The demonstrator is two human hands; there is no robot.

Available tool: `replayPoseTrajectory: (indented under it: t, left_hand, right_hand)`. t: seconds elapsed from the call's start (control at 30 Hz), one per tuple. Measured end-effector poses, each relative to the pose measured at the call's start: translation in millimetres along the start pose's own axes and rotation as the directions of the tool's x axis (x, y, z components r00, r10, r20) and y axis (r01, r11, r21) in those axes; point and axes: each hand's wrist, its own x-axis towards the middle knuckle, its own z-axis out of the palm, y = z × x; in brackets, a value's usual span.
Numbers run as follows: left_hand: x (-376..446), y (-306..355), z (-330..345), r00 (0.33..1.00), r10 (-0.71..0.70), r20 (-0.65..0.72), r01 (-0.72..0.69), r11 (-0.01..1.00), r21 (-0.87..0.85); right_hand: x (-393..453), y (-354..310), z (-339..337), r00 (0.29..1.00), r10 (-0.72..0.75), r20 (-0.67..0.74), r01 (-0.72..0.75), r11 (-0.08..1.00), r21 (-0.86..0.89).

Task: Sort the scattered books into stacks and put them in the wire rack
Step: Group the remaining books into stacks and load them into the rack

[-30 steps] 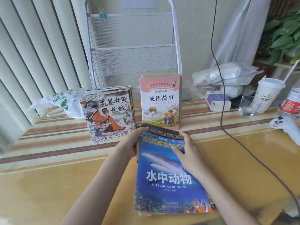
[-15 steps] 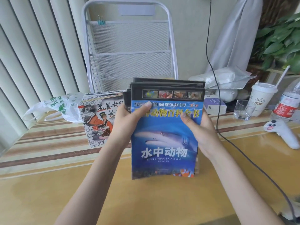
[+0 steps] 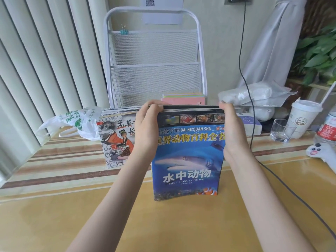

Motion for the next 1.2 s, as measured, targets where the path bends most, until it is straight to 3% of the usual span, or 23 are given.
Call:
replayPoseTrajectory:
  t: [0.27,0.43,0.53,0.63,0.7,0.8,0.93,1.07,1.2]
  left_hand:
    - [-4.8,1.0,5.4,0.962,-0.21,-0.172,0.212,0.977,-0.009]
    - [-5.6,7.2,3.2,0.942,-0.193,-0.274,0.178,0.981,-0.076]
    - [-7.8,1.5,-1.7,0.957,-0.188,-0.222,0.177,0.982,-0.07]
    - [-13.2,1.9,1.9,0.995,-0.043,-0.095,0.048,0.997,0.055]
    - [-13.4,-1.1,3.3,0.995,0.049,-0.088,-0.041,0.995,0.087]
    - [-16.3,-0.2,7.2,0.995,0.048,-0.092,-0.045,0.998,0.036]
    - [-23.2,-2.6,9.5,0.998,0.005,-0.056,-0.006,0.999,-0.033]
    - [-20.7,-12.2,2.4,0.992,0.127,0.021,-0.128,0.992,0.01]
    - [-21.8,-11.3,2.5,0.992,0.114,0.051,-0.116,0.993,0.028]
  right_hand:
    - [4.4,-2.8,14.1,0.983,-0.135,-0.121,0.121,0.986,-0.114]
    - [2.5,-9.1,22.9,0.967,-0.216,-0.131,0.2,0.971,-0.129]
    - [4.5,-7.9,19.3,0.973,-0.189,-0.129,0.166,0.971,-0.175]
    - [5.2,-4.7,9.4,0.968,-0.204,-0.143,0.179,0.969,-0.17]
    - [3.1,-4.5,5.4,0.961,-0.239,-0.139,0.216,0.963,-0.16]
    - [1.7,-1.6,3.9,0.969,-0.214,-0.121,0.194,0.968,-0.16]
    - [-1.8,-0.8,5.0,0.987,-0.063,-0.146,0.042,0.989,-0.141]
    - [-5.5,-5.1,7.2,0.982,-0.092,-0.163,0.076,0.992,-0.101]
    - [-6.1,-5.2,7.2,0.984,-0.087,-0.159,0.07,0.992,-0.106]
